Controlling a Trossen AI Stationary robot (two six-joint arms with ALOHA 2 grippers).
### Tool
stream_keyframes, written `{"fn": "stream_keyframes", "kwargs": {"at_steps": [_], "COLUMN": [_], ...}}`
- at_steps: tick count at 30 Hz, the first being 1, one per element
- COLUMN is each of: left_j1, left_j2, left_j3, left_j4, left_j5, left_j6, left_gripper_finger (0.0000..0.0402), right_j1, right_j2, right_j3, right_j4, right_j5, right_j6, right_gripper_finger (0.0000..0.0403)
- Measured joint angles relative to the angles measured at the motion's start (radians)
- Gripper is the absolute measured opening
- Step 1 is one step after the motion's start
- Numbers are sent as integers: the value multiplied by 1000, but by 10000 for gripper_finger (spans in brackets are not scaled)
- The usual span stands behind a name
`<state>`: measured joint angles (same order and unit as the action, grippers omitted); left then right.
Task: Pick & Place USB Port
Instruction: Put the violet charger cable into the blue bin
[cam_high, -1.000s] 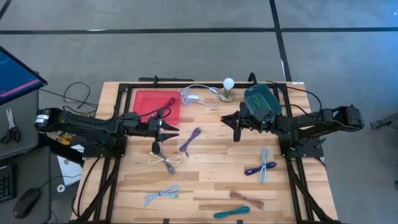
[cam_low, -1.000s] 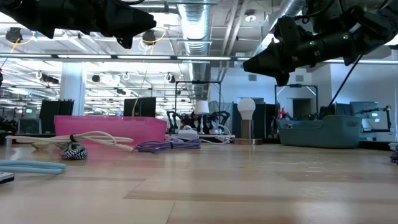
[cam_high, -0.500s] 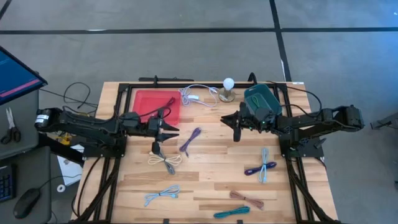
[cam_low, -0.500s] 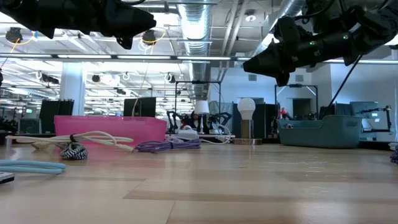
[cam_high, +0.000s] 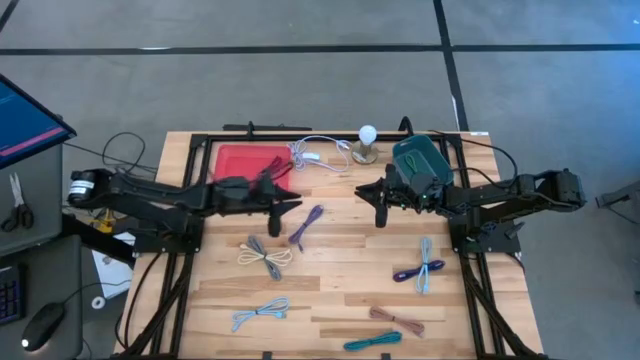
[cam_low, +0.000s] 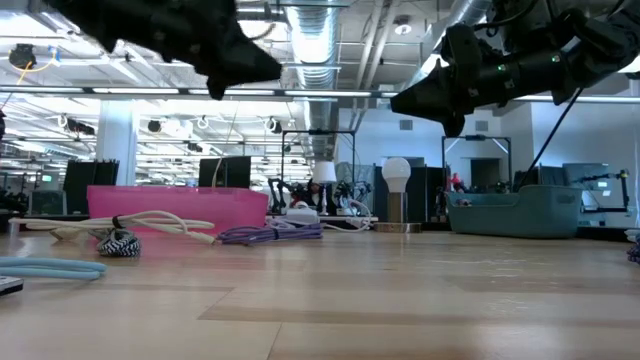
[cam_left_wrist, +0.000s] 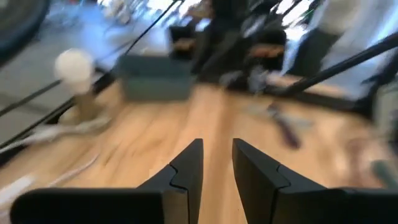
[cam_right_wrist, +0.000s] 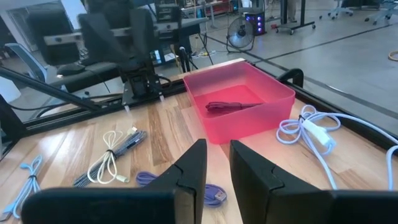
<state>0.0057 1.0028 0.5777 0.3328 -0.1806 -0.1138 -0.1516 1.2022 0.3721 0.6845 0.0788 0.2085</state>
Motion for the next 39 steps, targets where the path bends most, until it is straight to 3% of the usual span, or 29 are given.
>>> {"fn": "stream_keyframes", "kwargs": {"at_steps": [4, 8, 13, 24, 39], "left_j1": [2, 8, 7, 8, 21], "left_j2": [77, 129, 170, 331, 469], "left_j3": [124, 179, 181, 181, 181], "left_j4": [-238, -349, -359, -354, -314], "left_j5": [-142, -138, -76, -68, -4], "left_j6": [-61, -131, -185, -295, -378], "left_gripper_finger": [86, 86, 104, 185, 180], "right_j1": [-1, -1, -1, -23, -22], "right_j2": [0, 0, 0, 0, 0], "right_j3": [0, 0, 0, 0, 0], "right_j4": [-25, -53, -58, -62, -64], "right_j5": [0, 0, 5, 8, 8], "right_j6": [2, 2, 0, 2, 2], "right_gripper_finger": [63, 63, 63, 63, 63]}}
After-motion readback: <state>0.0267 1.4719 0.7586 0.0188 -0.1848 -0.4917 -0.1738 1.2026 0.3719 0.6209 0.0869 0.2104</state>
